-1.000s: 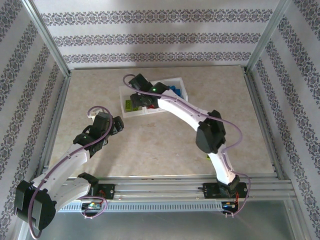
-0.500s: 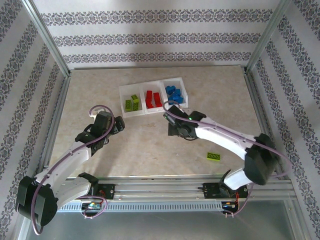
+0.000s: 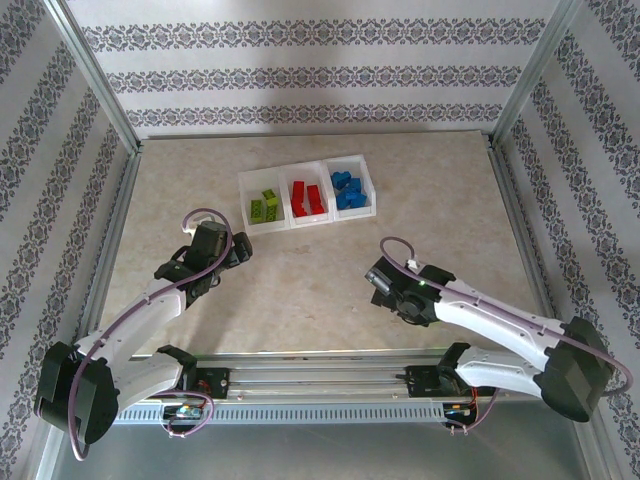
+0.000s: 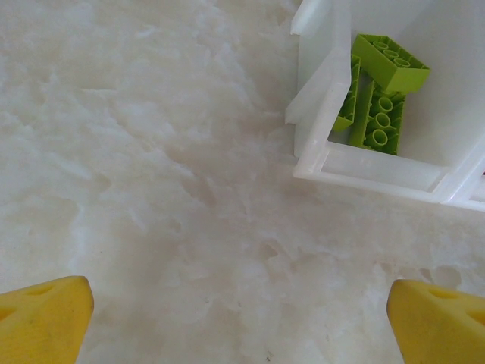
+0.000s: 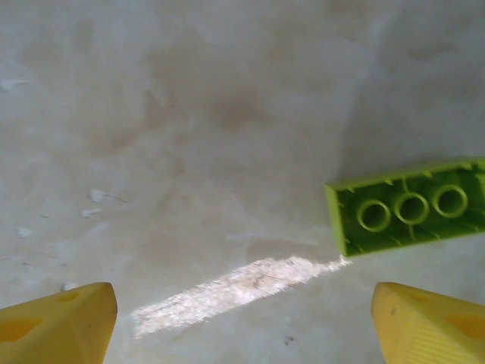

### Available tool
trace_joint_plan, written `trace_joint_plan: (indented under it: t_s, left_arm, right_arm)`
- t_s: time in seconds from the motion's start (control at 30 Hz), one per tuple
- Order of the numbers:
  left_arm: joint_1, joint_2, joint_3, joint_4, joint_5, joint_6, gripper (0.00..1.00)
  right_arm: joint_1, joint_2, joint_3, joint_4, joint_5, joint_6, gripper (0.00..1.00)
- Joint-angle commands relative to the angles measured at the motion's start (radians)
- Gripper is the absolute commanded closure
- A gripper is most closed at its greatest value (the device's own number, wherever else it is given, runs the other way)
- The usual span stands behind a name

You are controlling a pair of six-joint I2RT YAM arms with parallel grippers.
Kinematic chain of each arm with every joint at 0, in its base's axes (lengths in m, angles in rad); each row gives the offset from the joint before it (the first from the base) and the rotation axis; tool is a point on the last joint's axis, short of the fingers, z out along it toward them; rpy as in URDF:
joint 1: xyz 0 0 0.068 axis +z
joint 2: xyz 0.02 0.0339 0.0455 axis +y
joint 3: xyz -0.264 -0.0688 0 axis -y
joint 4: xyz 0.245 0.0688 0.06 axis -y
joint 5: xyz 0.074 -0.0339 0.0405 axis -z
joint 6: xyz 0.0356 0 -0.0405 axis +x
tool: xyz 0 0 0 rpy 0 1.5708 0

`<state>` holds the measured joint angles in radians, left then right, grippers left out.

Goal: Sort the legos into containers by color
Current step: Pick up the lego from the bottom-right of the table.

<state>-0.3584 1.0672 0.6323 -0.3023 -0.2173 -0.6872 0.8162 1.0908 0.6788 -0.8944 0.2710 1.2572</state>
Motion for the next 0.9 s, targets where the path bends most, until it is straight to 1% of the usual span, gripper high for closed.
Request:
trace_joint_plan:
  t_s: [0.0,0.13,0.33,0.57,0.87]
  left_arm:
    - [0.012,0.005,0.011,0.023,-0.005,0.019,0.00]
    - [0.012,0.012,0.012,0.023,-0.002,0.016,0.00]
    - [0.013,0.028,0.016,0.028,0.007,0.014,0.00]
    - [0.012,0.039,0.021,0.031,0.015,0.013,0.00]
    - [0.013,0.047,0.026,0.029,0.022,0.009,0.00]
  right_arm:
    - [0.011,-0.053,-0.049,-0.039,-0.009,0.106,0.12]
    - [0.003,-0.115,-0.111,-0.035,-0.015,0.156,0.12]
    - [-0.055,-0.181,-0.178,-0.011,-0.028,0.178,0.12]
    - [-0.139,-0.209,-0.213,0.034,-0.037,0.134,0.11]
    - [-0.236,-0.177,-0.220,0.094,-0.044,0.054,0.09]
